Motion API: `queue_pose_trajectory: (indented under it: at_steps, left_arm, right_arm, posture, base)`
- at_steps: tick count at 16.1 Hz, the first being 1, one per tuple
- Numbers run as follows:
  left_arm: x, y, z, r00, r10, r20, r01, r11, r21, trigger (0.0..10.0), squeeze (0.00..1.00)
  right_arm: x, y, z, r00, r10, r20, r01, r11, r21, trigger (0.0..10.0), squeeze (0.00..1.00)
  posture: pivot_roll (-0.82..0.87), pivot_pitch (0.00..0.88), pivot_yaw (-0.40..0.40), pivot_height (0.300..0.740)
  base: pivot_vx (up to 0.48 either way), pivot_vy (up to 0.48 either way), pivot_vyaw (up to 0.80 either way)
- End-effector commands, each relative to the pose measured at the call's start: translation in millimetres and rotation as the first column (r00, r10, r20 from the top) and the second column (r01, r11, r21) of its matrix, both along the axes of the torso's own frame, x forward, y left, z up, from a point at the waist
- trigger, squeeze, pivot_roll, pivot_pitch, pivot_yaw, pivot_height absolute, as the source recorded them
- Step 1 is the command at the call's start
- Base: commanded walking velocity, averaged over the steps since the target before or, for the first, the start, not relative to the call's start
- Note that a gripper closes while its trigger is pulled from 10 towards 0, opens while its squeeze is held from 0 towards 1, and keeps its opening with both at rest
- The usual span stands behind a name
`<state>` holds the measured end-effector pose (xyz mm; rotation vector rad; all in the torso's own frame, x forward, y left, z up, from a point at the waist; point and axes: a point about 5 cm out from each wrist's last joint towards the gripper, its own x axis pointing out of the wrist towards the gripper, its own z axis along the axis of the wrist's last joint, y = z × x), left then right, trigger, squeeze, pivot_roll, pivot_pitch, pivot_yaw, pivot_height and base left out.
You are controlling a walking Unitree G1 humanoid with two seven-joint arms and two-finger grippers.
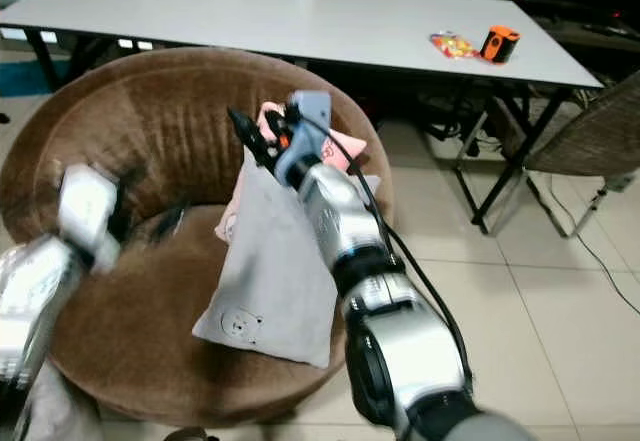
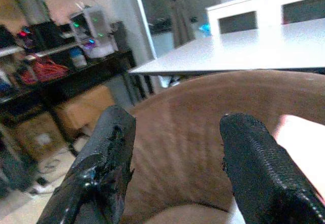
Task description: Move the pillow to the sofa from floor
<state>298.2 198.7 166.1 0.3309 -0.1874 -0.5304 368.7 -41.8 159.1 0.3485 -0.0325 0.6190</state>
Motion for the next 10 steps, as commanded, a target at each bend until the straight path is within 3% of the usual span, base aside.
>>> queue_pose_trajectory:
  at_steps: [1, 2, 4, 5, 6, 9, 10]
  left_arm:
    - [-1.6, -13.3, -9, 0.998, -0.037, -0.052, 0.037, 0.999, 0.004, 10.0, 0.0]
    - [1.7, -43.2, 0, 0.993, -0.117, -0.031, 0.116, 0.993, -0.018, 10.0, 0.0]
    - [-1.7, -55.0, 2, 0.993, -0.112, -0.041, 0.11, 0.993, -0.04, 10.0, 0.0]
    - [-8.8, -55.9, 3, 0.995, -0.072, -0.062, 0.068, 0.996, -0.056, 10.0, 0.0]
    - [-11.2, -54.4, 3, 0.996, -0.055, -0.07, 0.051, 0.997, -0.059, 10.0, 0.0]
    - [-26.9, -39.2, -4, 0.992, 0.072, -0.105, -0.075, 0.997, -0.027, 10.0, 0.0]
    - [-28.7, -37.0, -6, 0.99, 0.087, -0.111, -0.089, 0.996, -0.015, 10.0, 0.0]
  right_arm:
    - [-0.4, -18.5, -6, 0.997, -0.073, 0.002, 0.073, 0.997, -0.034, 10.0, 0.0]
    - [-15.5, -50.8, -14, 0.981, -0.192, 0.022, 0.193, 0.98, -0.055, 10.0, 0.0]
    - [-33.5, -74.4, -19, 0.953, -0.301, 0.037, 0.303, 0.948, -0.097, 10.0, 0.0]
    - [-56.2, -94.3, -28, 0.913, -0.409, -0.001, 0.405, 0.905, -0.128, 10.0, 0.0]
    - [-63.4, -97.9, -31, 0.903, -0.429, -0.013, 0.423, 0.895, -0.144, 10.0, 0.0]
    - [-107.4, -115.2, -49, 0.811, -0.572, -0.12, 0.527, 0.805, -0.272, 10.0, 0.0]
    - [-111.9, -116.1, -51, 0.802, -0.584, -0.128, 0.531, 0.795, -0.294, 10.0, 0.0]
  posture:
    - [0.0, 0.0, -0.033, 0.74]
    - [-0.03, 0.0, -0.015, 0.74]
    - [-0.06, 0.0, -0.002, 0.74]
    - [-0.07, 0.0, 0.0, 0.74]
    - [-0.07, 0.0, 0.0, 0.74]
    - [-0.07, 0.0, -0.007, 0.74]
    - [-0.07, 0.0, -0.007, 0.74]
  base:
    - [0.0, 0.0, 0.0]
    - [0.0, 0.0, 0.0]
    - [0.0, 0.0, 0.0]
    - [0.0, 0.0, 0.0]
    - [0.0, 0.0, 0.0]
    - [0.0, 0.0, -0.79]
    - [0.0, -0.27, -0.8]
